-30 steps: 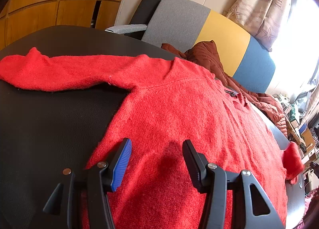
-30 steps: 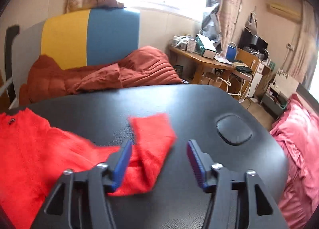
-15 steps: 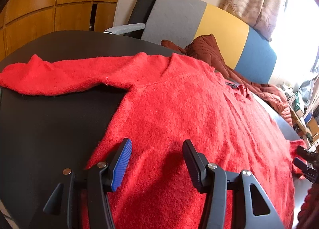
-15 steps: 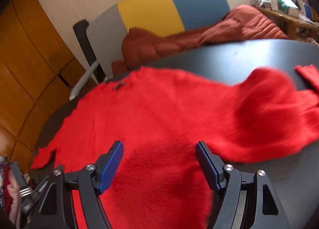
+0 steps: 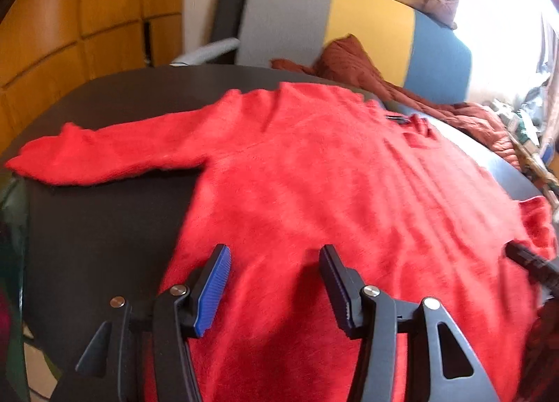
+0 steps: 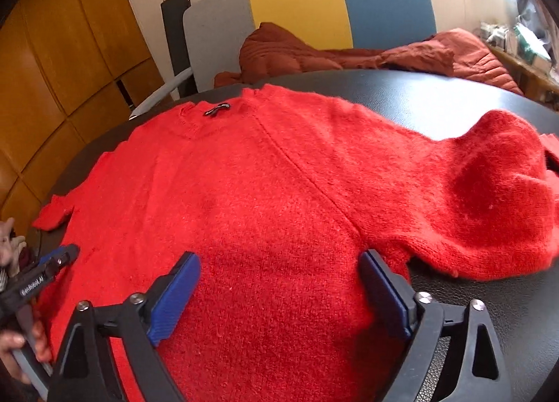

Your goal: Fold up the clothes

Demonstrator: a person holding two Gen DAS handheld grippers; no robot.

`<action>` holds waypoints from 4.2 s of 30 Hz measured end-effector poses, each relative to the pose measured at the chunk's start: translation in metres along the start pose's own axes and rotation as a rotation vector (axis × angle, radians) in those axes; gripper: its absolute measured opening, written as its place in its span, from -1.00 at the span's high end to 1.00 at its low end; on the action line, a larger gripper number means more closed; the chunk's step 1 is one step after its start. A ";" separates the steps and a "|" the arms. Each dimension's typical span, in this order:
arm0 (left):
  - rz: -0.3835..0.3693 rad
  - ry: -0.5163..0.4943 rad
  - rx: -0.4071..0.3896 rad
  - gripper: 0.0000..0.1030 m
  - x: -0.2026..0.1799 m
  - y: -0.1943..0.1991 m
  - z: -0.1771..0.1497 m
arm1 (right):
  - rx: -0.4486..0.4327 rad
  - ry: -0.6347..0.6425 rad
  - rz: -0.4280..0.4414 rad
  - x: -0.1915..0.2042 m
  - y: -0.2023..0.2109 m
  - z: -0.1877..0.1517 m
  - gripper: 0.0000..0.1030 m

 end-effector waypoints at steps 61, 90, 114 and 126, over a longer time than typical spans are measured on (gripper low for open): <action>-0.571 -0.649 0.024 0.92 -0.291 -0.095 0.136 | -0.034 -0.028 0.027 -0.031 -0.029 0.048 -1.00; 0.098 -0.175 0.008 0.61 -0.021 -0.136 0.143 | 0.049 0.079 -0.146 -0.021 -0.042 0.045 -1.00; 0.057 -0.217 -0.017 0.71 -0.004 -0.009 0.035 | 0.057 0.092 -0.168 -0.018 -0.045 0.044 -1.00; 0.136 -0.222 -0.030 0.46 -0.004 -0.039 0.028 | 0.063 0.086 -0.181 -0.017 -0.049 0.048 -1.00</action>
Point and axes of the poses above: each gripper's, at about its wrist camera, not at the fingertips, and y roughly against the way its jaws point, x to its left, z to its top, the point moved 5 cm from there along -y, roughly the way its jaws point, and after that the axes turned 10 degrees about z, right-handed, at the moved point
